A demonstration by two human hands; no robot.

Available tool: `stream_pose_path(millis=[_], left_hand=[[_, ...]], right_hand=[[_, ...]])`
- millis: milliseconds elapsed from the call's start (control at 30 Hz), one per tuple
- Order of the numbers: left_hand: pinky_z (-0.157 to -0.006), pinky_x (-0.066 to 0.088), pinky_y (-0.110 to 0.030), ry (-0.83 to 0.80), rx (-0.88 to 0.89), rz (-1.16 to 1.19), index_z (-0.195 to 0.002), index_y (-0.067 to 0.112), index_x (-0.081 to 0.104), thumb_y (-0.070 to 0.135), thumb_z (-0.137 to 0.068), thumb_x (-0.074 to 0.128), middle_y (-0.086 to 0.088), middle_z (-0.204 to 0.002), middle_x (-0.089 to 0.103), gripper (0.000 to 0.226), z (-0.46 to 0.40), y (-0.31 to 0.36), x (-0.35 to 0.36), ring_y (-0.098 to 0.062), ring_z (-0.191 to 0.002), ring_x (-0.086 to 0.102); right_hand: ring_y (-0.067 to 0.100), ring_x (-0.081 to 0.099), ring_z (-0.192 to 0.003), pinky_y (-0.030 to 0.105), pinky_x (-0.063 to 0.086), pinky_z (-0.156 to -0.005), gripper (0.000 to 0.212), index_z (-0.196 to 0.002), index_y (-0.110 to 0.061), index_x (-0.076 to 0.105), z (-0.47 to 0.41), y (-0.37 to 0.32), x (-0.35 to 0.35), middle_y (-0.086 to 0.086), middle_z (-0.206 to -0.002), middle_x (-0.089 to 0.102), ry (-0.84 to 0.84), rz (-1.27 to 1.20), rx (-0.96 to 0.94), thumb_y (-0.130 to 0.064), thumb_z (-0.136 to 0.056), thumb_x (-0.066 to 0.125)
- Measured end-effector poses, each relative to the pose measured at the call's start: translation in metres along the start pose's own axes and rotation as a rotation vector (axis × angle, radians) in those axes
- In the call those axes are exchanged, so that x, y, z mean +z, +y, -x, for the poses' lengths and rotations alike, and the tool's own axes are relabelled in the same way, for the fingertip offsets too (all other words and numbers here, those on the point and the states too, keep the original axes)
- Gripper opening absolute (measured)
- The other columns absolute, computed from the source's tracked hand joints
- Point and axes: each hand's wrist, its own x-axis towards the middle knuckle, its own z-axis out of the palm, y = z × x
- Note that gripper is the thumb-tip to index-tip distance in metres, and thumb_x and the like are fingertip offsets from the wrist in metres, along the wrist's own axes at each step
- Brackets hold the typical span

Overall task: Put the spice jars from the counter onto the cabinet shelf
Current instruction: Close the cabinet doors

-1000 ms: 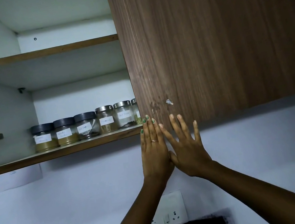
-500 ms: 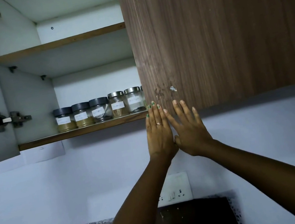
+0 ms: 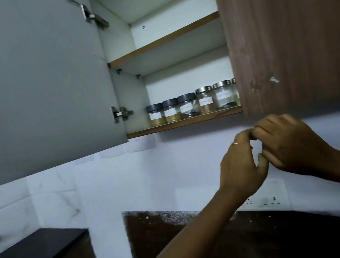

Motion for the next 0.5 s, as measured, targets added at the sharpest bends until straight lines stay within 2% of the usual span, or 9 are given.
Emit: stream_pose_path(millis=[100,200,400,500], left_hand=[[-0.070,0.042,-0.015,0.045,0.029,0.016,-0.121,0.026,0.039,0.029,-0.087,0.053,0.009,-0.114,0.059,0.037,0.028,0.002,-0.038,-0.006,-0.100,0.058],[-0.075,0.049,-0.021,0.091,0.064,-0.026,-0.116,0.027,0.041,0.027,-0.087,0.054,0.009,-0.105,0.061,0.032,0.050,0.000,-0.086,-0.002,-0.096,0.055],[-0.067,0.046,-0.027,0.218,0.163,-0.184,-0.104,0.012,0.052,0.016,-0.084,0.058,0.000,-0.089,0.062,0.021,0.084,-0.013,-0.185,-0.009,-0.081,0.054],[-0.067,0.039,-0.021,0.264,0.150,-0.257,-0.100,0.012,0.051,0.017,-0.083,0.057,-0.001,-0.087,0.062,0.019,0.103,-0.026,-0.236,-0.010,-0.078,0.052]], right_hand=[[0.031,0.060,-0.070,0.037,0.047,-0.057,0.025,-0.089,-0.007,0.063,-0.013,-0.029,-0.020,0.010,-0.080,0.062,0.086,-0.035,-0.099,-0.020,-0.075,0.046],[0.031,0.059,-0.069,0.039,0.047,-0.058,0.024,-0.088,-0.007,0.065,-0.035,-0.061,-0.045,0.009,-0.079,0.062,0.166,-0.081,-0.174,-0.019,-0.078,0.046],[0.030,0.057,-0.068,0.038,0.045,-0.059,0.020,-0.089,-0.009,0.062,-0.089,-0.139,-0.095,0.007,-0.076,0.060,0.283,-0.160,-0.221,-0.017,-0.081,0.044],[0.029,0.057,-0.069,0.039,0.046,-0.060,0.020,-0.091,-0.008,0.062,-0.120,-0.185,-0.114,0.007,-0.076,0.059,0.291,-0.178,-0.196,-0.017,-0.080,0.048]])
